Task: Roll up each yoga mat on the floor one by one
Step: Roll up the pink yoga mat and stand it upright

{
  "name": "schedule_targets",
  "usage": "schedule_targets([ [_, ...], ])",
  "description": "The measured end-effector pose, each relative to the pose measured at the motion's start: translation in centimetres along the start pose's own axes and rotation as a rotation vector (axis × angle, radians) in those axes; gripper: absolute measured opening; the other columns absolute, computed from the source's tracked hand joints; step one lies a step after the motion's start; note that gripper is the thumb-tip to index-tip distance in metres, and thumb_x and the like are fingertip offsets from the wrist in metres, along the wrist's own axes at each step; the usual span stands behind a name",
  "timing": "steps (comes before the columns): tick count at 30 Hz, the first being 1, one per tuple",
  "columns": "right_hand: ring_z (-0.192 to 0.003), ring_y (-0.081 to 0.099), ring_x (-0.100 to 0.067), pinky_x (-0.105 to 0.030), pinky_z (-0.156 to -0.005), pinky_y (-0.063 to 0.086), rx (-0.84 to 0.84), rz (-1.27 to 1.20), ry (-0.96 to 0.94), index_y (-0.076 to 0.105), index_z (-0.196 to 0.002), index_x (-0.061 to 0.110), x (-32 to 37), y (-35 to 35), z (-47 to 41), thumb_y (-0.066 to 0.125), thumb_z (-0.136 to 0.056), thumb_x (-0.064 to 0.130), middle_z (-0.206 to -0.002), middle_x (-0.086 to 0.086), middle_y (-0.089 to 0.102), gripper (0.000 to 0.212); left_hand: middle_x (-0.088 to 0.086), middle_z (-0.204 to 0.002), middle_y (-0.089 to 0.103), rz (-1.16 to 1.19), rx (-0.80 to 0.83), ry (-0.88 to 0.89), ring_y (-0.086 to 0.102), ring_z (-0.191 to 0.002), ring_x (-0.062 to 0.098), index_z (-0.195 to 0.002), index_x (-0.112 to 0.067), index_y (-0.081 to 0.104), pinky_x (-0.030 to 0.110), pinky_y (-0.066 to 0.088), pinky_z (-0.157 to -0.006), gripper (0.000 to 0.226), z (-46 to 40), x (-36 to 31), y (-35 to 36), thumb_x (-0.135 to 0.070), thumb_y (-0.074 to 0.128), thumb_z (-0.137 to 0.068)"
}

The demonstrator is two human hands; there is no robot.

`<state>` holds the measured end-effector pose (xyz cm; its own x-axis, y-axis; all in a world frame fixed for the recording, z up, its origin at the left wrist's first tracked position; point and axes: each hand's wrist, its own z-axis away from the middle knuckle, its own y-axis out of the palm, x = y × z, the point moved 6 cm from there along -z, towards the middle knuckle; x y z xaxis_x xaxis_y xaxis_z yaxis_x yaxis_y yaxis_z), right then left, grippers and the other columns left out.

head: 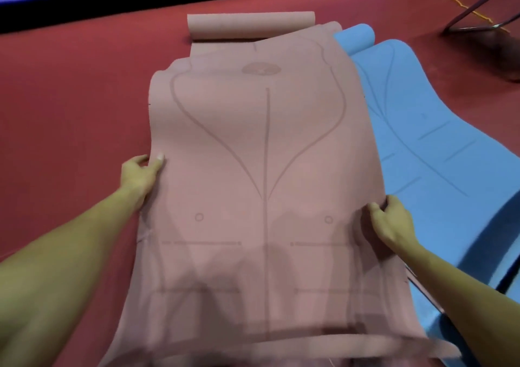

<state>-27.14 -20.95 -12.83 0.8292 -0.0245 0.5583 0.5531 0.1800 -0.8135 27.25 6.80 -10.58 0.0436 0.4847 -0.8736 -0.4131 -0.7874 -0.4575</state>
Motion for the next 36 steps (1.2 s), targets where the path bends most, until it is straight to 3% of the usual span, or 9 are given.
schedule_targets([
  [4, -0.086, 0.064, -0.043, -0.043, -0.075, 0.046, 0.012, -0.056, -0.005, 0.064, -0.079, 0.0, 2.9, -1.6, -1.2, 0.054, -0.083, 0.058, -0.074, -0.018, 0.063, 0.059, 0.009, -0.09, 0.068, -0.007, 0.008, 0.133, 0.056, -0.08, 0.018, -0.098, -0.006, 0.071, 0.033, 0.044, -0.074, 0.019, -0.6, -0.2, -0.7, -0.025, 0.068, -0.101],
  [6, -0.099, 0.067, -0.039, -0.047, -0.088, 0.052, 0.033, -0.08, -0.017, 0.067, -0.107, 0.005, 4.2, -2.3, -2.2, 0.064, -0.086, 0.064, -0.094, -0.013, 0.069, 0.063, 0.008, -0.091, 0.07, 0.045, 0.032, 0.094, 0.058, -0.078, 0.018, -0.097, -0.011, 0.072, 0.033, 0.047, -0.075, 0.013, -0.6, 0.4, -1.6, -0.023, 0.067, -0.101],
  [9, -0.12, 0.064, -0.03, -0.048, -0.105, 0.049, 0.116, -0.077, -0.096, 0.046, -0.151, 0.022, 6.6, -2.2, -2.6, 0.07, -0.091, 0.061, -0.131, -0.002, 0.065, 0.076, 0.006, -0.088, 0.07, 0.084, 0.047, -0.043, 0.06, -0.08, 0.02, -0.094, -0.014, 0.073, 0.033, 0.049, -0.077, 0.011, -0.6, 2.8, -4.4, -0.021, 0.068, -0.101],
  [14, -0.114, 0.068, -0.027, -0.049, -0.107, 0.051, 0.209, -0.159, -0.187, 0.037, -0.156, 0.034, 12.1, 1.1, -1.2, 0.077, -0.086, 0.055, -0.13, -0.007, 0.069, 0.084, 0.01, -0.097, 0.072, 0.037, 0.047, -0.165, 0.063, -0.086, 0.023, -0.099, -0.014, 0.075, 0.037, 0.051, -0.086, 0.012, 0.5, 7.5, -12.4, -0.023, 0.069, -0.1],
  [19, -0.145, 0.047, -0.021, -0.039, -0.122, 0.035, 0.149, -0.234, -0.257, 0.032, -0.162, 0.02, 17.2, 4.3, 0.8, 0.085, -0.076, 0.061, -0.161, 0.0, 0.045, 0.11, 0.006, -0.081, 0.067, -0.103, 0.108, -0.145, 0.055, -0.069, 0.021, -0.088, -0.003, 0.071, 0.031, 0.042, -0.062, 0.026, 2.3, 11.0, -15.9, -0.025, 0.068, -0.102],
  [23, -0.146, 0.046, -0.029, -0.049, -0.119, 0.037, 0.099, -0.044, -0.285, 0.037, -0.161, 0.027, 17.8, 4.2, 1.2, 0.08, -0.088, 0.046, -0.162, 0.0, 0.046, 0.086, -0.008, -0.065, 0.067, -0.124, 0.169, -0.114, 0.056, -0.065, 0.014, -0.083, -0.011, 0.073, 0.019, 0.045, -0.052, 0.01, 0.3, 8.9, -14.7, -0.01, 0.075, -0.092],
  [29, -0.144, 0.049, -0.029, -0.049, -0.12, 0.037, 0.076, -0.019, -0.257, 0.039, -0.161, 0.022, 18.8, 4.2, 1.6, 0.079, -0.091, 0.032, -0.158, -0.003, 0.051, 0.081, 0.004, -0.095, 0.074, 0.102, 0.102, -0.182, 0.068, -0.083, 0.024, -0.107, -0.013, 0.073, 0.036, 0.058, -0.08, 0.031, -4.7, 5.1, -10.5, -0.042, 0.072, -0.096],
  [33, -0.144, 0.05, -0.032, -0.046, -0.119, 0.038, 0.04, 0.074, -0.302, 0.043, -0.159, 0.019, 21.4, 4.7, 1.9, 0.078, -0.091, 0.018, -0.154, -0.009, 0.055, 0.077, 0.009, -0.096, 0.075, 0.042, 0.084, -0.196, 0.07, -0.085, 0.027, -0.088, -0.018, 0.074, 0.049, 0.06, -0.091, 0.033, -7.6, 6.1, -10.7, -0.05, 0.067, -0.084],
  [36, -0.142, 0.05, -0.039, -0.048, -0.116, 0.04, 0.061, 0.153, -0.301, 0.043, -0.159, 0.017, 23.3, 5.9, 2.3, 0.076, -0.09, 0.015, -0.153, -0.014, 0.055, 0.077, 0.008, -0.098, 0.074, 0.043, -0.066, -0.242, 0.071, -0.1, 0.032, -0.089, -0.014, 0.077, 0.037, 0.056, -0.093, 0.023, -7.5, 7.8, -14.1, -0.037, 0.076, -0.089],
])
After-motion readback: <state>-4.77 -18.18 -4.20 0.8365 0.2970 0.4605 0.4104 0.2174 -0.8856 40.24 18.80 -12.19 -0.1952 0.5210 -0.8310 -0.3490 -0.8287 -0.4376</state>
